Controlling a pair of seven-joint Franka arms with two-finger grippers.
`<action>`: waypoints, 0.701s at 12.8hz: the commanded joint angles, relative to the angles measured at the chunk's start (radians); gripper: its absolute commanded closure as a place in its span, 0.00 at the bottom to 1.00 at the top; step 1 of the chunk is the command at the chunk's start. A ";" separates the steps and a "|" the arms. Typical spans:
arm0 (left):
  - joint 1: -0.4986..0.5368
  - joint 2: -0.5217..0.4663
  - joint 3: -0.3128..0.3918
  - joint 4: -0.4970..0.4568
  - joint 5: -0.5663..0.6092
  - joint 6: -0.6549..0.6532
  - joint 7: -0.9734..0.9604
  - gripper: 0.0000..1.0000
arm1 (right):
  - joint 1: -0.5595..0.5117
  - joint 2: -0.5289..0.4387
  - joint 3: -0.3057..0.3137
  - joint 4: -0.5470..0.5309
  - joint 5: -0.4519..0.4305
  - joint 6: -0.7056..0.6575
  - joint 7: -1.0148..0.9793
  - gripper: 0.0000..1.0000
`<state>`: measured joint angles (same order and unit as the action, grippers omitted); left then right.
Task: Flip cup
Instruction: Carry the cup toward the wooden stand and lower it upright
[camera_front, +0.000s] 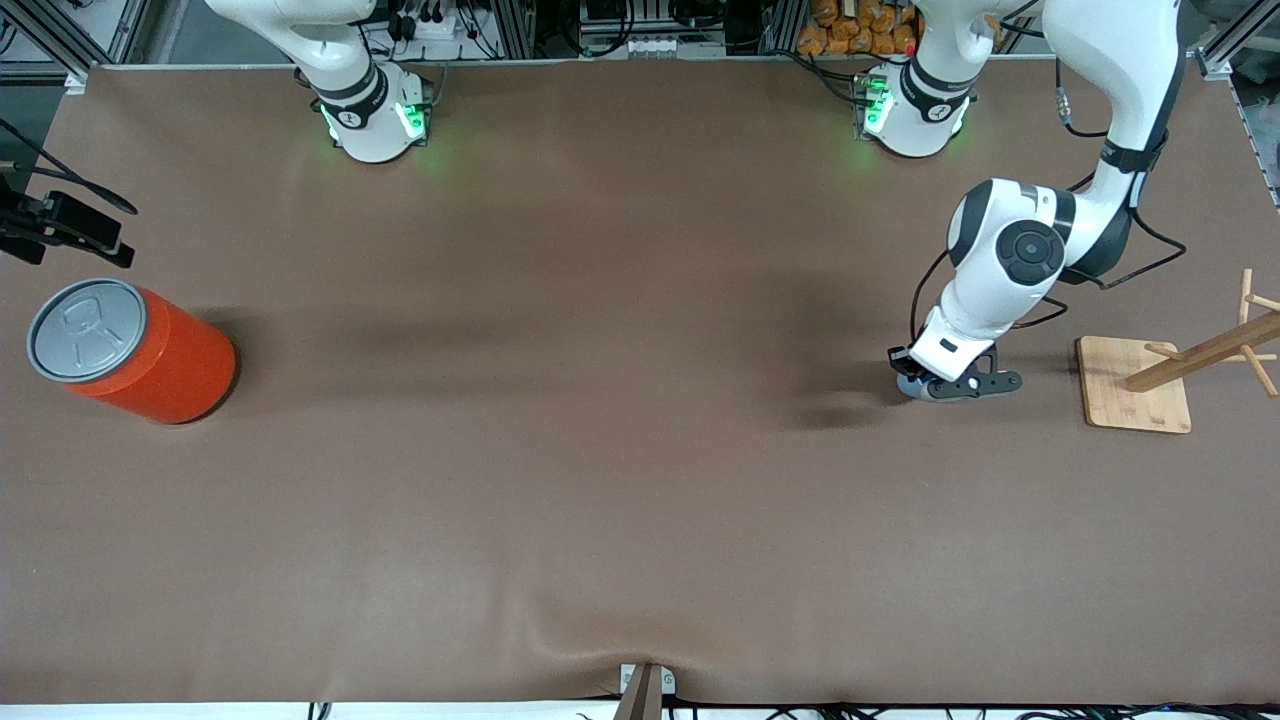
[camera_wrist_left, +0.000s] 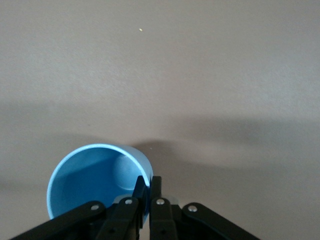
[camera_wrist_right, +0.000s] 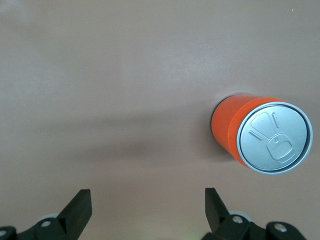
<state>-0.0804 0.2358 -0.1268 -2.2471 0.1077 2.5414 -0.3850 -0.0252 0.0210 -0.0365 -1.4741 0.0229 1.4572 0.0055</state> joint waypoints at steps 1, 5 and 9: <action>0.014 -0.006 -0.007 0.018 0.029 0.003 -0.009 0.00 | -0.018 0.010 0.009 0.021 0.008 -0.004 -0.010 0.00; 0.011 -0.013 -0.010 0.030 0.017 -0.004 -0.018 0.00 | -0.018 0.010 0.010 0.021 0.006 -0.004 -0.009 0.00; 0.008 -0.041 -0.028 0.174 0.010 -0.243 -0.017 0.00 | -0.018 0.010 0.009 0.021 0.008 -0.004 -0.009 0.00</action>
<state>-0.0774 0.2187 -0.1385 -2.1502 0.1084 2.4256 -0.3869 -0.0253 0.0211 -0.0365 -1.4741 0.0229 1.4574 0.0055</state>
